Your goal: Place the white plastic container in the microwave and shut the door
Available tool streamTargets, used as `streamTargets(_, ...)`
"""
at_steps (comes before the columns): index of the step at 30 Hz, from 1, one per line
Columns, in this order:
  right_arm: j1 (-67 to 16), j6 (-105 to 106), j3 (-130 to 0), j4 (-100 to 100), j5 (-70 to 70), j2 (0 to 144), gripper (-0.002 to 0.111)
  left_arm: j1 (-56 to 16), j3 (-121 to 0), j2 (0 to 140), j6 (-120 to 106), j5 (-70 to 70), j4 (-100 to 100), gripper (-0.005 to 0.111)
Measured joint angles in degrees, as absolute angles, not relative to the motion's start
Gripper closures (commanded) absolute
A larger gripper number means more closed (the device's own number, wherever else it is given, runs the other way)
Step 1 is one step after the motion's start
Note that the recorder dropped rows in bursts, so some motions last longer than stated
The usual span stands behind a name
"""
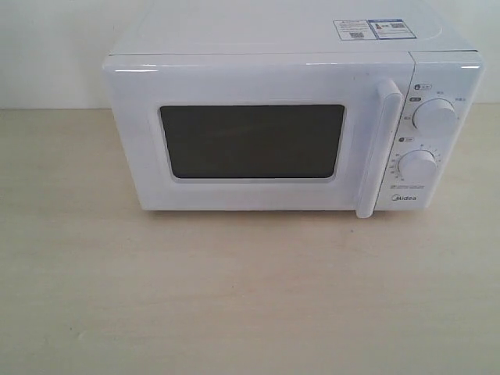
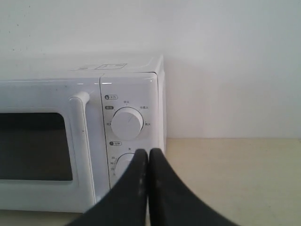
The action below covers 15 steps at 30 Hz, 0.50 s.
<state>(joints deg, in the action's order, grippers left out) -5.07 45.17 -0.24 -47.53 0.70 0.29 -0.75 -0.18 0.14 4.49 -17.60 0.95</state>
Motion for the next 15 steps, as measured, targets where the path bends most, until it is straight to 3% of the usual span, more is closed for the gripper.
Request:
streamTargets(3,-5.07,43.46,-0.24,-42.69,1.57,0.29,0.108,-0.75,-0.18,0.14,4.49,-17.6,0.95,0.102)
streamTargets(15,-5.07,2.84,-0.24,-3.27,8.87,0.29,0.108,-0.75,-0.18,0.14,4.49,-17.6,0.95,0.102)
